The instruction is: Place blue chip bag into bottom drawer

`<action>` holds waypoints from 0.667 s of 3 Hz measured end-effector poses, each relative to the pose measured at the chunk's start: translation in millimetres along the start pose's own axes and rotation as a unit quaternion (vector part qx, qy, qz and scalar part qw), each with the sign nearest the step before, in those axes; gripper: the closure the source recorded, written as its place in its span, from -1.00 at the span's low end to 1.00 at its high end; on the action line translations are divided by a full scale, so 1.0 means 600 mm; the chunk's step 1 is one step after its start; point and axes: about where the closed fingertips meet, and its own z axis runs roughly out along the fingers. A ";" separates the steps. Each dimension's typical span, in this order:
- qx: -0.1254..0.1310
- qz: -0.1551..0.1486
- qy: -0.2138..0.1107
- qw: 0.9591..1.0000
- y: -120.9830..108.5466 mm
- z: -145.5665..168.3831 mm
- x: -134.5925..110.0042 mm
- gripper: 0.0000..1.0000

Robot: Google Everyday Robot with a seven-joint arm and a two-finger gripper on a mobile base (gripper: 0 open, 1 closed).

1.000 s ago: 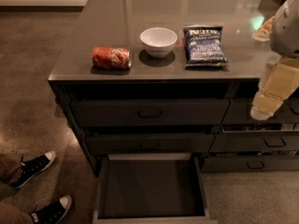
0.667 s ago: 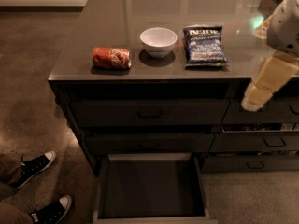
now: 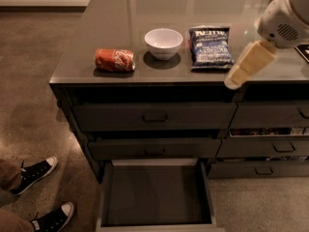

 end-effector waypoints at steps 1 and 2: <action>0.025 0.038 -0.028 0.999 -0.061 0.064 -0.019 -1.00; 0.049 0.089 -0.051 0.994 -0.112 0.132 -0.002 -1.00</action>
Offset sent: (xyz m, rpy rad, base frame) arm 0.1433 -0.0385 -0.0847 0.2179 -0.1534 -0.2975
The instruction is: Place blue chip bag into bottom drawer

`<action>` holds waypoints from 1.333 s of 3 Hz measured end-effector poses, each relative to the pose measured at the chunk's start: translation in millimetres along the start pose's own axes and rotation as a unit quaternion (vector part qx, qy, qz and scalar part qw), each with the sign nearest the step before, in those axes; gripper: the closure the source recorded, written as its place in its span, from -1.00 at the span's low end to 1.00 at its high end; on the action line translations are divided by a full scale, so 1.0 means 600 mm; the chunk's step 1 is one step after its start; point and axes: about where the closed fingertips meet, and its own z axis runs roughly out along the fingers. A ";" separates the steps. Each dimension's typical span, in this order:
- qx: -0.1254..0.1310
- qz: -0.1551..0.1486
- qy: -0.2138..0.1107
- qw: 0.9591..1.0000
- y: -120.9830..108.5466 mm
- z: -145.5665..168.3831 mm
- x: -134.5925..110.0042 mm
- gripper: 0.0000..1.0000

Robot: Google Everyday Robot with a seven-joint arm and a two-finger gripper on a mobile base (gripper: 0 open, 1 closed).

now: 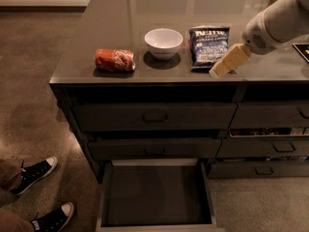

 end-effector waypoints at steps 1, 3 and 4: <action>0.010 0.000 -0.013 1.000 -0.009 0.003 -0.012 -1.00; 0.012 0.044 -0.012 0.999 -0.021 0.017 -0.008 -1.00; 0.017 0.093 -0.002 0.995 -0.044 0.048 -0.014 -1.00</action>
Offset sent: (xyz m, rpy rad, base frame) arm 0.0080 0.0016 0.0039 0.0085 -0.0308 -0.0060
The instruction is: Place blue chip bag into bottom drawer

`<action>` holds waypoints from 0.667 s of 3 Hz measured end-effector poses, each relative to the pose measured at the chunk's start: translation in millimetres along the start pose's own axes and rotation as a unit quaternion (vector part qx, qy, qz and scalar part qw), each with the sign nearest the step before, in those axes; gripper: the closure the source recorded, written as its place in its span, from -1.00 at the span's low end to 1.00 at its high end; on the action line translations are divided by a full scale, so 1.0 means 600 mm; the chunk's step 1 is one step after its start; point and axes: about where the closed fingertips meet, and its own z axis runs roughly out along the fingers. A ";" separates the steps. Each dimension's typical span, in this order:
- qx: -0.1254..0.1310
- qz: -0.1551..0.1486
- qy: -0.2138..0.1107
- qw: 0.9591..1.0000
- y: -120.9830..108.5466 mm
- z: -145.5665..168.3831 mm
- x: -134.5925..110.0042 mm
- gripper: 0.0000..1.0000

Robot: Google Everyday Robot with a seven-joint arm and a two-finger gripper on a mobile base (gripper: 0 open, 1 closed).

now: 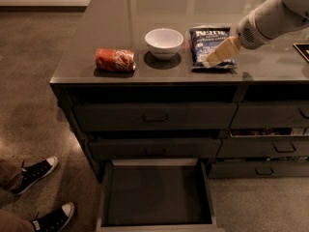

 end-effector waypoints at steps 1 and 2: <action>0.006 0.041 -0.012 0.999 -0.017 0.031 -0.022 -1.00; -0.002 0.058 -0.028 0.998 -0.023 0.070 -0.056 -1.00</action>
Offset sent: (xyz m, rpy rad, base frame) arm 0.0856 0.0302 -0.0103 0.1623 -0.0319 -0.0966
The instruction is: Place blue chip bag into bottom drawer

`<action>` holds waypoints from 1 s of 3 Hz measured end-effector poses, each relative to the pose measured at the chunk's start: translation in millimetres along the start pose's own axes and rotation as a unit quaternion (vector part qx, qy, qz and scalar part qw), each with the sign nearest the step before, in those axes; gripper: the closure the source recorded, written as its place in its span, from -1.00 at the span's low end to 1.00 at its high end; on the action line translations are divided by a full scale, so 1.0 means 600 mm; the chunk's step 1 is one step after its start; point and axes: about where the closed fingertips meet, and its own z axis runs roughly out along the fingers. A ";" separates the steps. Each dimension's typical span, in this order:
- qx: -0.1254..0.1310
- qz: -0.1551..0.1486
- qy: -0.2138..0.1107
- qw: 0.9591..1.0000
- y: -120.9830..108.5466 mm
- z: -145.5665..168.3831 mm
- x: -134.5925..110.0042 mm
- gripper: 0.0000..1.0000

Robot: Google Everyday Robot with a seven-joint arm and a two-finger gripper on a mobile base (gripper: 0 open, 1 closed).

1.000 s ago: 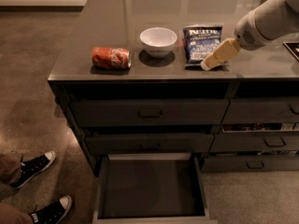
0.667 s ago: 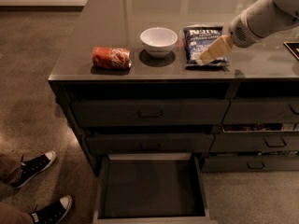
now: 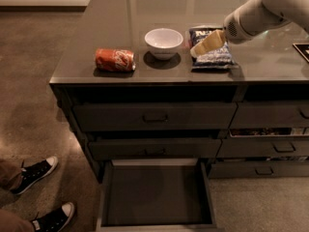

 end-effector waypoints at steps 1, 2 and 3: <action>-0.006 0.025 -0.003 1.000 -0.011 0.050 -0.010 -1.00; -0.008 0.053 0.007 0.999 -0.020 0.096 -0.002 -1.00; -0.003 0.081 0.022 0.996 -0.030 0.130 0.014 -1.00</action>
Offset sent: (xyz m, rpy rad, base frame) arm 0.0629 0.0037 -0.0610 0.1026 0.0811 -0.1227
